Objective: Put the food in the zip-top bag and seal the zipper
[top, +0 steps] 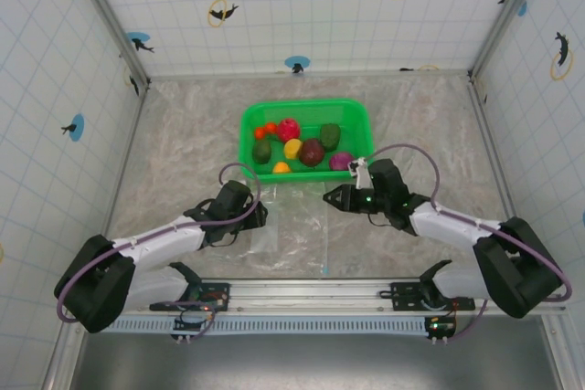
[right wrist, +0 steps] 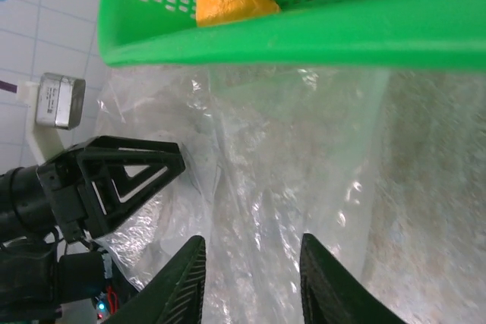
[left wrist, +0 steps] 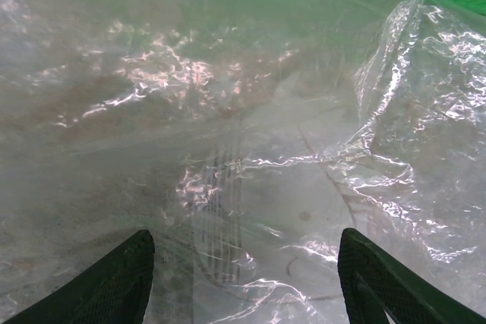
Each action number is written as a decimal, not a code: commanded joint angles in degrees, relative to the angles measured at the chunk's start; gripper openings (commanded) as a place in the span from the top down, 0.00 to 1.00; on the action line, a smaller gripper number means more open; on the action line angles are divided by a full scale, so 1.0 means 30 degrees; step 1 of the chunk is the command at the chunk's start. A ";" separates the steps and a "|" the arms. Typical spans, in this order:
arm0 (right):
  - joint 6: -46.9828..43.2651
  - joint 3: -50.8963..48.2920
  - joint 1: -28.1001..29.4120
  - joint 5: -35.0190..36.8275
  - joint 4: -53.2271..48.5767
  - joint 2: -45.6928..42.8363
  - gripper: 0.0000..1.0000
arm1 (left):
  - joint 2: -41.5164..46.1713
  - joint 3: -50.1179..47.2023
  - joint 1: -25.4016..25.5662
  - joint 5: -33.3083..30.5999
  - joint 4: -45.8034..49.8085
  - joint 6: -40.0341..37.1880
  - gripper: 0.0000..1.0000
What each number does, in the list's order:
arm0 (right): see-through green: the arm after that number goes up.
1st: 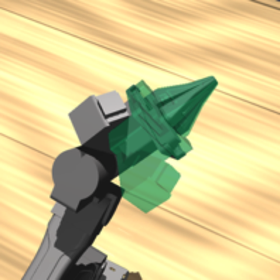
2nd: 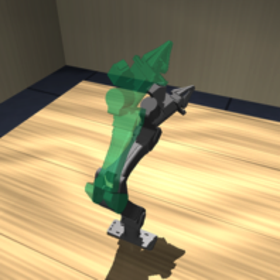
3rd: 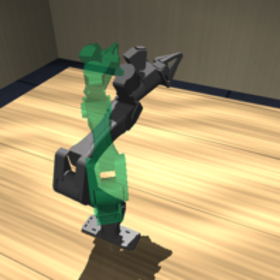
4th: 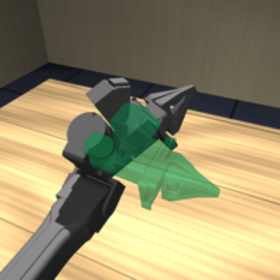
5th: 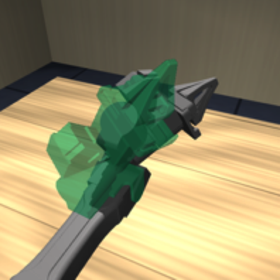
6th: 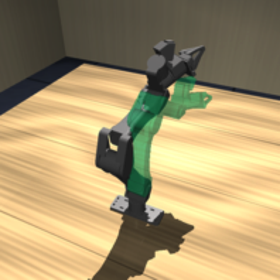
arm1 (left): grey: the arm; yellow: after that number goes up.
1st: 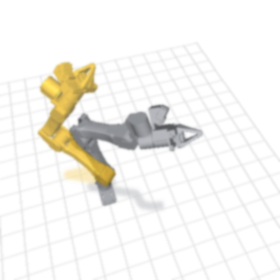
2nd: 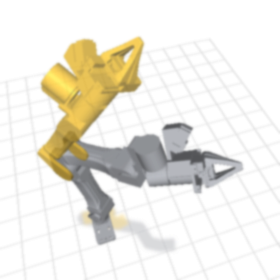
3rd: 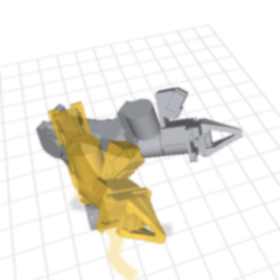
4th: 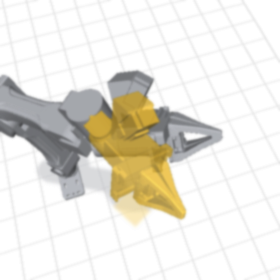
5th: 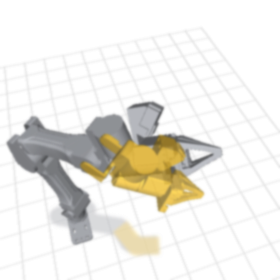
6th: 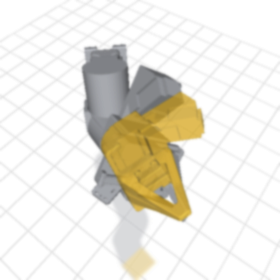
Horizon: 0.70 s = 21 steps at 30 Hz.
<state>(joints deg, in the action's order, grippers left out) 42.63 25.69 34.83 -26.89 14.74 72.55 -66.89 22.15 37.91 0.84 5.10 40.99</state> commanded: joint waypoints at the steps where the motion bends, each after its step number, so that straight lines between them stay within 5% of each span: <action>1: 0.1483 -0.1281 0.0101 0.0496 0.1160 -0.0083 0.60 | -0.0352 -0.0304 -0.0113 -0.0339 0.1459 -0.0165 0.34; 12: 0.2761 -0.0616 0.1455 -0.0330 0.4524 0.2565 0.55 | -0.0422 0.0187 -0.0127 -0.0597 0.1932 -0.0598 0.35; 21: 0.2902 0.1307 0.0939 -0.0936 0.4905 0.3956 0.66 | -0.0407 -0.0001 -0.0127 -0.0750 0.1875 -0.0833 0.38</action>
<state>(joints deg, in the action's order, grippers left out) 51.35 26.41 38.39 -28.75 26.44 83.50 -67.20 22.65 37.91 -0.67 6.59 39.27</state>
